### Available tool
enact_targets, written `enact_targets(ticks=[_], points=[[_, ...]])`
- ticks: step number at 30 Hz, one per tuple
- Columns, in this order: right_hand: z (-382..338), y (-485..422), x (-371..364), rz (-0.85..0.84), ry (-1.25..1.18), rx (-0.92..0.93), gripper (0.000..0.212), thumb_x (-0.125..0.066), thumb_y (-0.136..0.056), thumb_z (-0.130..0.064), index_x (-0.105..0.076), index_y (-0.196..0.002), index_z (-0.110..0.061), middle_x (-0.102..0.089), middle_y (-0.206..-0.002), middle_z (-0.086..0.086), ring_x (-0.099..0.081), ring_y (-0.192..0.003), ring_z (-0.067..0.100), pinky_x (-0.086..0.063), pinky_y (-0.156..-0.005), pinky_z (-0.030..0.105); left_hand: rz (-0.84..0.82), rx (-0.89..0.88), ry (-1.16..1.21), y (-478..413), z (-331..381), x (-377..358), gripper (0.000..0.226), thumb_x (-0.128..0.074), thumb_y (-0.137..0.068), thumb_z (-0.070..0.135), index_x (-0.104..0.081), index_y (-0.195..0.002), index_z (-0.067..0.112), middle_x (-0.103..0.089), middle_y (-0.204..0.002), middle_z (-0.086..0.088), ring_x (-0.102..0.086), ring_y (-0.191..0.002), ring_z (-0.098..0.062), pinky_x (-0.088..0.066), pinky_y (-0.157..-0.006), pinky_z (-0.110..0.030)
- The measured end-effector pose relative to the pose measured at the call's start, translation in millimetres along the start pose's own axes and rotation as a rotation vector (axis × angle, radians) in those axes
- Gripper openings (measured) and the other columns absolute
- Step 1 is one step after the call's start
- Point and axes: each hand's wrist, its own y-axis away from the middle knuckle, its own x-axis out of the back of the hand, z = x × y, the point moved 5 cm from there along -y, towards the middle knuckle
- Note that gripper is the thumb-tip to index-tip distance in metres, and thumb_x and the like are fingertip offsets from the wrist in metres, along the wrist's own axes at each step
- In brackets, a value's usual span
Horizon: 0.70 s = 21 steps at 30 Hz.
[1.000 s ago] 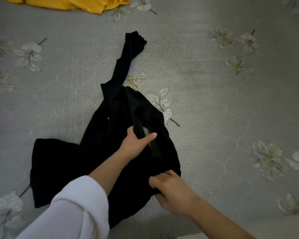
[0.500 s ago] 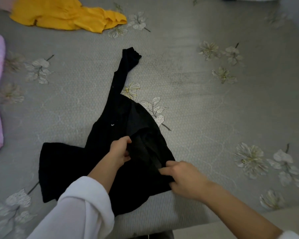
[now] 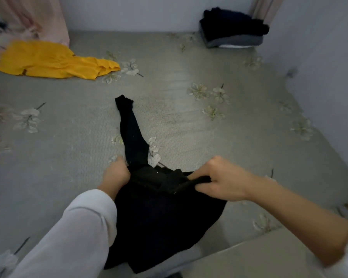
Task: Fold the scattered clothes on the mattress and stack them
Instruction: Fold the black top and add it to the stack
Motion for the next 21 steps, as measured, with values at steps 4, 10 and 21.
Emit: enact_targets(ticks=[4,10,21], points=[[21,28,52,0.167,-0.318,-0.131,0.026,-0.053,-0.075,-0.019,-0.055,-0.059,0.001,-0.047,-0.050,0.008,-0.044,-0.045,0.023,-0.034,-0.047,0.032,0.035,0.124,0.506,12,11,46,0.046,-0.039,-0.092,0.005,-0.038,-0.138,0.009,-0.058,-0.118,-0.023,-0.064,-0.086,-0.039,-0.058,-0.068,-0.044],[58,54,98,0.469,-0.633,-0.237,0.045,-0.061,-0.079,0.004,-0.037,-0.044,-0.012,-0.031,-0.040,-0.002,-0.030,-0.032,0.010,-0.019,-0.040,0.020,-0.093,0.109,1.195,68,52,122,0.048,-0.025,-0.100,0.010,-0.034,-0.143,0.029,-0.067,-0.101,-0.015,-0.071,-0.067,-0.031,-0.057,-0.049,-0.030],[68,55,169,0.708,-0.769,-0.123,0.014,-0.051,-0.074,0.016,-0.048,-0.061,0.022,-0.046,-0.049,0.010,-0.043,-0.037,0.015,-0.026,-0.040,0.015,0.174,-0.214,0.905,136,64,256,0.052,-0.029,-0.078,0.036,-0.062,-0.117,0.023,-0.072,-0.078,-0.018,-0.066,-0.050,-0.033,-0.048,-0.040,-0.022]])
